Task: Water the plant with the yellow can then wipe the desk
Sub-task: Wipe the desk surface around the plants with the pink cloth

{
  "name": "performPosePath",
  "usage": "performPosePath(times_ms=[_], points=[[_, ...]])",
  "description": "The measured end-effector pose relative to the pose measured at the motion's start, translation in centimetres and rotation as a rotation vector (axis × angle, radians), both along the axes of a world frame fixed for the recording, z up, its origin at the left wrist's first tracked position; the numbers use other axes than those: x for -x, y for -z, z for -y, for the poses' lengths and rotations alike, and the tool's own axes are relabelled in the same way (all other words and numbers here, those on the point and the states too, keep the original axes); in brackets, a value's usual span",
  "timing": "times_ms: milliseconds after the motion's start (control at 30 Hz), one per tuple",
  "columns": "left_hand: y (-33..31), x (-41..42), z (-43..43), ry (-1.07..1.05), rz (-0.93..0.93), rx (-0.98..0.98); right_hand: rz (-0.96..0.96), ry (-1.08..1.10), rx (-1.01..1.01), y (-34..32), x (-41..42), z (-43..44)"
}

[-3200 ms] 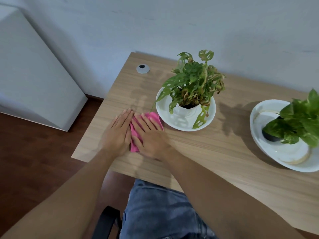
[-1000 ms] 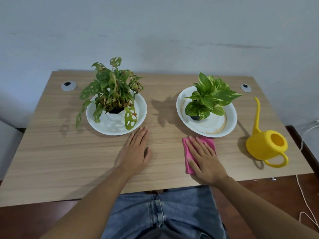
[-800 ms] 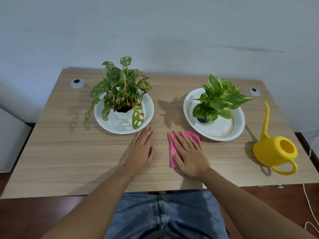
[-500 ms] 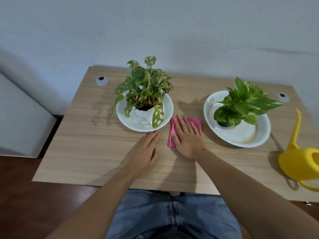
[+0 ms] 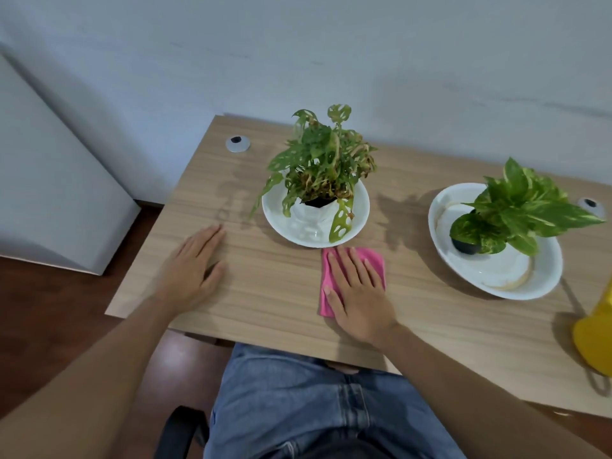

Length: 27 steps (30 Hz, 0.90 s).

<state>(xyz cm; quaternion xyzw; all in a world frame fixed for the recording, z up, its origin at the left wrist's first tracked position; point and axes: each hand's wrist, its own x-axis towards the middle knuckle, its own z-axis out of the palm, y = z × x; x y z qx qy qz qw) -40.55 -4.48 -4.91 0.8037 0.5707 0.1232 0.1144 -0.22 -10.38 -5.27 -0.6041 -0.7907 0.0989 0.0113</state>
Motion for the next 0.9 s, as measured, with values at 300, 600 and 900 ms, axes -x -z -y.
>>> performPosePath(times_ms=[300,600,900], points=[[0.6,-0.2,0.8,-0.074,-0.05,-0.038,-0.039,-0.075,0.002,0.4,8.7,-0.3],[0.9,0.0,0.6,-0.076,-0.072,-0.02,-0.101,-0.039,0.024,0.1,20.8,-3.4],[0.4,0.2,0.4,-0.09,0.019,0.048,-0.118,-0.095,0.102,-0.6,21.4,-4.7]])
